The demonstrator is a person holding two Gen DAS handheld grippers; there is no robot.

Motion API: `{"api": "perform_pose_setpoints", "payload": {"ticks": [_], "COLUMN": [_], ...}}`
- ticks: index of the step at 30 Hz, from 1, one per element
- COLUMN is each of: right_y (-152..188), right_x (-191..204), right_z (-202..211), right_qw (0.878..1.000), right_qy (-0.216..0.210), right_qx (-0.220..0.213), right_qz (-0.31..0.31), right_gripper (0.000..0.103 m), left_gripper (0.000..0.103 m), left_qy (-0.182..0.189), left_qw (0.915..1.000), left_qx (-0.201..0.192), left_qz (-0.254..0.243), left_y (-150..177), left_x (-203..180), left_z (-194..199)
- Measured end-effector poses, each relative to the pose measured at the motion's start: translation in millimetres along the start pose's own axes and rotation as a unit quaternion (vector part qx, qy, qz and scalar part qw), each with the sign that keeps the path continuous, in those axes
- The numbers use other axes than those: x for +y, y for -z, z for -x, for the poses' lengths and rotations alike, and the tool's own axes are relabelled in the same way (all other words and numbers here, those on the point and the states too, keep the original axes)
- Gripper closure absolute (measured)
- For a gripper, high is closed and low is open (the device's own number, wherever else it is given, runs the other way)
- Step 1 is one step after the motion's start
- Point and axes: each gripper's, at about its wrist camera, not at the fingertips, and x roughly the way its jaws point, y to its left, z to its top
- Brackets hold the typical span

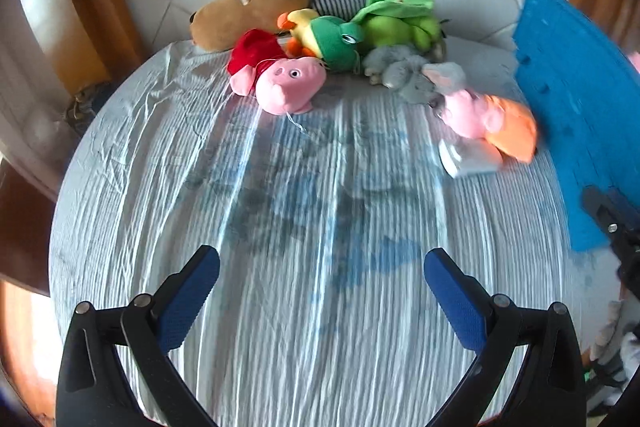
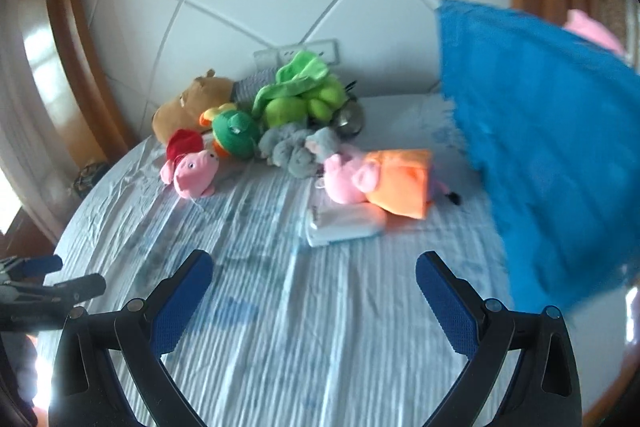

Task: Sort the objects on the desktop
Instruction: 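Move both grippers down toward the pink pig plush in red dress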

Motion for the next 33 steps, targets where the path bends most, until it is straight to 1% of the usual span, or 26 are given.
{"api": "perform_pose_setpoints", "payload": {"ticks": [4,7,9,13,16,21,24,26,27,28,30,33], "right_y": [-24,-35,-42,-52,-56,-58,-53,-47,-43,-40,-37,-34], "right_x": [15,35,48,69,86,119,144,161,169,177,192,215], "right_z": [-46,-70,-84,-99,-104,-110,-116,-120,-124,-128,-136,-148], "right_qw": [0.999,0.997,0.996,0.995,0.996,0.999,0.999,0.996,0.993,0.991,0.988,0.984], "right_qy": [-0.037,-0.058,-0.066,-0.077,-0.066,-0.027,0.009,0.037,0.049,0.059,0.071,0.094], "right_qx": [0.027,0.037,0.042,0.046,0.043,0.030,0.014,0.000,-0.005,-0.006,0.004,0.019], "right_qz": [0.021,0.038,0.050,0.037,0.030,0.001,-0.037,-0.079,-0.105,-0.123,-0.139,-0.149], "right_gripper": [0.000,0.000,0.000,0.000,0.000,0.000,0.000,0.000,0.000,0.000,0.000,0.000], "left_gripper": [0.000,0.000,0.000,0.000,0.000,0.000,0.000,0.000,0.000,0.000,0.000,0.000], "left_qy": [-0.027,-0.039,-0.048,-0.051,-0.043,-0.009,0.012,0.026,0.040,0.056,0.083,0.100], "left_qw": [0.9994,0.9986,0.9983,0.9985,0.9988,0.9967,0.9921,0.9874,0.9847,0.9823,0.9780,0.9739], "left_qx": [0.009,0.007,0.003,-0.014,-0.024,-0.040,-0.044,-0.040,-0.033,-0.029,-0.022,-0.008], "left_qz": [0.018,0.036,0.033,0.013,-0.004,-0.070,-0.117,-0.151,-0.166,-0.176,-0.190,-0.203], "left_y": [-19,-31,-40,-60,-76,-105,-125,-138,-145,-151,-162,-185], "left_x": [20,40,49,68,84,119,147,166,177,185,198,210], "left_z": [-16,-22,-24,-28,-34,-52,-67,-78,-83,-88,-97,-121]}}
